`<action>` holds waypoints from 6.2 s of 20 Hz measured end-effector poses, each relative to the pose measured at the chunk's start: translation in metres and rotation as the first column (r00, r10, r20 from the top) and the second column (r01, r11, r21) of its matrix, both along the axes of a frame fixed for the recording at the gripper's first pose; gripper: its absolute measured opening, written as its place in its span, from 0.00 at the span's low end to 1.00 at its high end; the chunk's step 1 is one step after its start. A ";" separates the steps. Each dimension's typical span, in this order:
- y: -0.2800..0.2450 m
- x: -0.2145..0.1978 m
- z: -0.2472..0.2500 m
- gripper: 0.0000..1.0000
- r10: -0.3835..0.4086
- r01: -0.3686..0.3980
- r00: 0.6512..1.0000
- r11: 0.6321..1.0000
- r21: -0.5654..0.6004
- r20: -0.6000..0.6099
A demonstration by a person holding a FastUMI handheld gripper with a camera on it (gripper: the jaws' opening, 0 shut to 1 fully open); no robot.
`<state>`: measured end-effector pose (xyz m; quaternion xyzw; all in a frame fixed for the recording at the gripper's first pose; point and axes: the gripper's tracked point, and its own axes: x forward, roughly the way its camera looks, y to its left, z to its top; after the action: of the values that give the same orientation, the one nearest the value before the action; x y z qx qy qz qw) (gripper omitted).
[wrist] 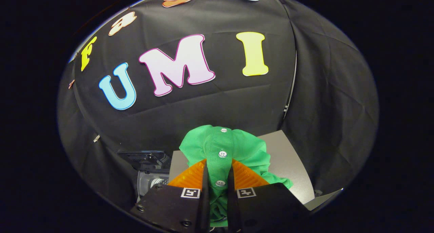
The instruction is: Put the clothes into the washing machine and then close the washing machine lid.
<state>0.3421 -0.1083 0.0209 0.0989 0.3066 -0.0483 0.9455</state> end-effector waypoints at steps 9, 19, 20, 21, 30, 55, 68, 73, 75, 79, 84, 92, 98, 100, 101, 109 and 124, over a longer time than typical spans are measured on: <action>0.072 0.004 0.065 0.24 0.051 -0.052 0.996 0.999 0.013 0.074; 0.221 0.013 0.083 0.24 0.200 -0.209 0.973 0.976 0.067 0.118; 0.235 0.014 0.079 0.24 0.210 -0.220 0.970 0.973 0.076 0.119; 0.252 0.014 0.074 0.24 0.222 -0.233 0.968 0.969 0.087 0.118; 0.359 0.020 -0.018 0.24 0.355 -0.356 0.934 0.931 0.077 0.037; 0.365 0.022 -0.338 1.00 0.253 -0.262 0.928 0.965 0.005 -0.273; 0.360 0.033 -0.269 1.00 0.293 -0.300 0.953 0.950 -0.092 -0.082; 0.360 0.057 -0.221 1.00 0.286 -0.279 0.956 0.954 -0.107 0.060; 0.363 0.067 -0.204 1.00 0.279 -0.270 0.955 0.958 -0.092 0.101; 0.371 0.096 -0.175 1.00 0.272 -0.260 0.944 0.962 -0.088 0.186; 0.369 0.133 -0.164 1.00 0.250 -0.226 0.942 0.966 -0.126 0.225; 0.358 0.175 -0.193 1.00 0.214 -0.196 0.961 0.974 -0.116 0.176; 0.360 0.178 -0.198 1.00 0.240 -0.225 0.958 0.969 -0.106 0.156; 0.359 0.172 -0.196 1.00 0.246 -0.232 0.956 0.967 -0.106 0.158; 0.359 0.169 -0.196 1.00 0.249 -0.234 0.956 0.966 -0.107 0.157; 0.358 0.137 -0.193 1.00 0.273 -0.254 0.943 0.960 -0.119 0.189; 0.358 0.093 -0.198 1.00 0.308 -0.286 0.923 0.950 -0.125 0.230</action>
<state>0.4350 0.2496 -0.1769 0.0144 0.1955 0.0945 0.9760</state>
